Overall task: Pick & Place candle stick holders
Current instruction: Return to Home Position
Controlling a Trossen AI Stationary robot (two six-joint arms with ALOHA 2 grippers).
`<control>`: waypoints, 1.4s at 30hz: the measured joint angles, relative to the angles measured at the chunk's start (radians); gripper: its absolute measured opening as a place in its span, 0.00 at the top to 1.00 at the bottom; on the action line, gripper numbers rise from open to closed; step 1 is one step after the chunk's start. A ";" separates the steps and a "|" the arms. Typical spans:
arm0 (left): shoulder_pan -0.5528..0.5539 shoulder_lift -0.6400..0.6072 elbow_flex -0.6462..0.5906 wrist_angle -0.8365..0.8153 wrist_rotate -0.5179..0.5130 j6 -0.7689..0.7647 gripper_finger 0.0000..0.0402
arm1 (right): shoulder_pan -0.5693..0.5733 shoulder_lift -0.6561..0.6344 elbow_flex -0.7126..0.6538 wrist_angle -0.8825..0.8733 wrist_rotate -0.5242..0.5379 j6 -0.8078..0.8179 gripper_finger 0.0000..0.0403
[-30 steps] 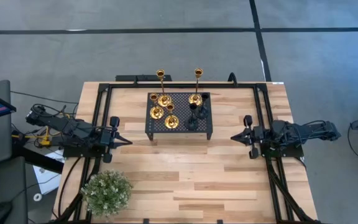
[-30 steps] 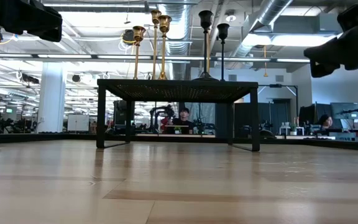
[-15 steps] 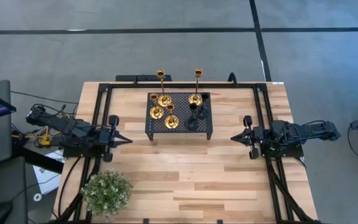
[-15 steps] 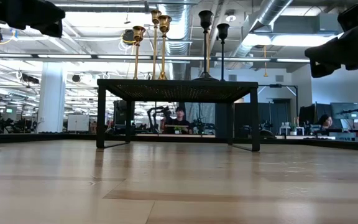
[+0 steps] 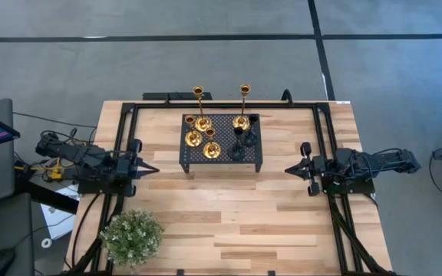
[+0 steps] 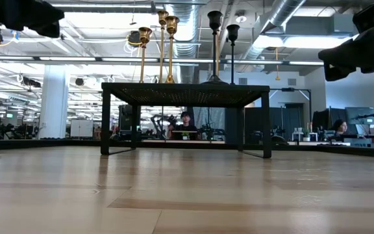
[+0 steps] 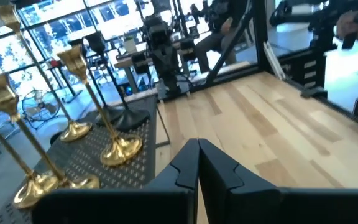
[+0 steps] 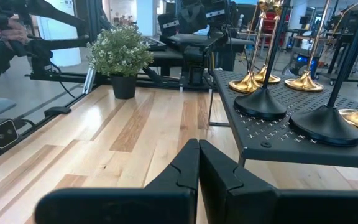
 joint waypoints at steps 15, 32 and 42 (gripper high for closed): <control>0.000 0.001 -0.149 0.129 0.227 -0.089 0.98 | -0.001 0.000 0.000 0.003 0.000 0.000 1.00; 0.000 0.001 -0.237 0.182 0.298 -0.168 0.98 | -0.001 0.000 0.000 -0.003 -0.001 0.000 1.00; 0.000 0.004 -0.237 0.180 0.299 -0.262 0.98 | -0.001 0.000 0.000 -0.004 -0.001 0.208 1.00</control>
